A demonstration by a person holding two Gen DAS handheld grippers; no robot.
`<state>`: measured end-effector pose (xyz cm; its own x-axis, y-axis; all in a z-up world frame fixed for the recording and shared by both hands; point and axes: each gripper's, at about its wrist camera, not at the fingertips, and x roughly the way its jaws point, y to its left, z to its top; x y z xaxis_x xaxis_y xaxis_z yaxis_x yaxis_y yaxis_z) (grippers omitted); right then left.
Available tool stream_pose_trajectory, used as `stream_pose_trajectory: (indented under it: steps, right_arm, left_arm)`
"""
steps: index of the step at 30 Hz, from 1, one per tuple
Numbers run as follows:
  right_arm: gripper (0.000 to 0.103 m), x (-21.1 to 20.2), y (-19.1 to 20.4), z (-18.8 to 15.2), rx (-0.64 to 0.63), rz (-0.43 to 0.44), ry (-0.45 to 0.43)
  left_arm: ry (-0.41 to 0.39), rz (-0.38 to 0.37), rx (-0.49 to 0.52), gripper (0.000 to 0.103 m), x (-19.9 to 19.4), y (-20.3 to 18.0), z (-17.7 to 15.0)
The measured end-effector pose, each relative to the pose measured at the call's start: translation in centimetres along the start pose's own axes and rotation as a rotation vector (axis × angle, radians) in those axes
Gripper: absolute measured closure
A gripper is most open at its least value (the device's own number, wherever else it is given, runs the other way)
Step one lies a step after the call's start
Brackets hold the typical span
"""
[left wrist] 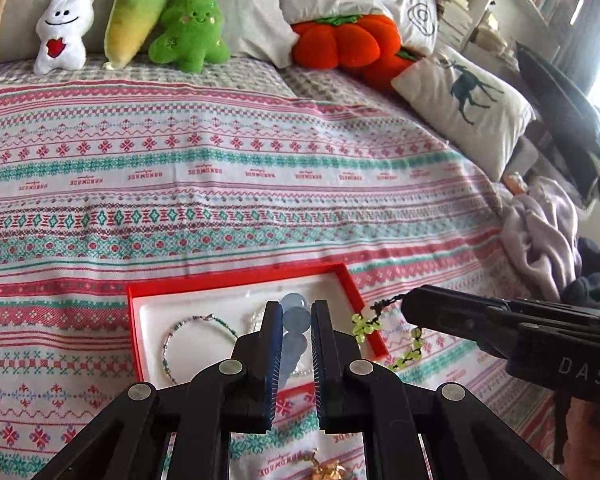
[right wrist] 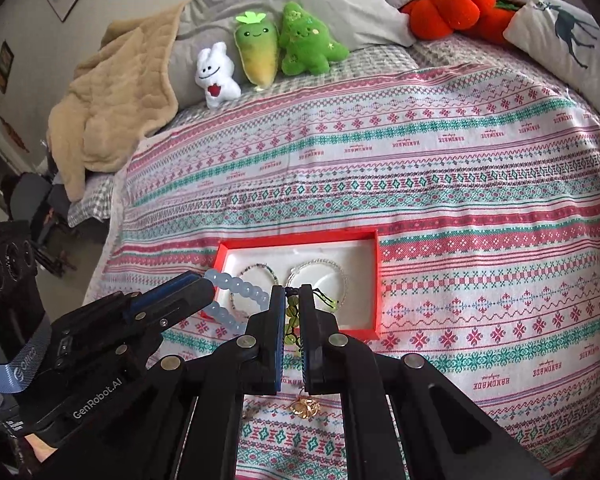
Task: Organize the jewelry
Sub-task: 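Carry the blue bracelet and green pendant into the red box and release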
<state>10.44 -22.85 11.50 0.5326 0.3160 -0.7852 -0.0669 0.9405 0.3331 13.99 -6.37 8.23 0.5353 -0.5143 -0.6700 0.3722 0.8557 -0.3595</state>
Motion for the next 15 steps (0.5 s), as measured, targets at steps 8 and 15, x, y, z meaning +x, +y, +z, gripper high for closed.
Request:
stream_pose_trajectory:
  steps: [8, 15]
  right_arm:
    - [0.096, 2.8, 0.1, 1.0, -0.001, -0.043, 0.016]
    - [0.096, 6.0, 1.4, 0.9, -0.030, -0.006, 0.075]
  left_arm:
    - [0.066, 0.152, -0.067, 0.094, 3.7, 3.7, -0.5]
    - [0.105, 0.220, -0.059, 0.094, 4.6, 5.0, -1.2]
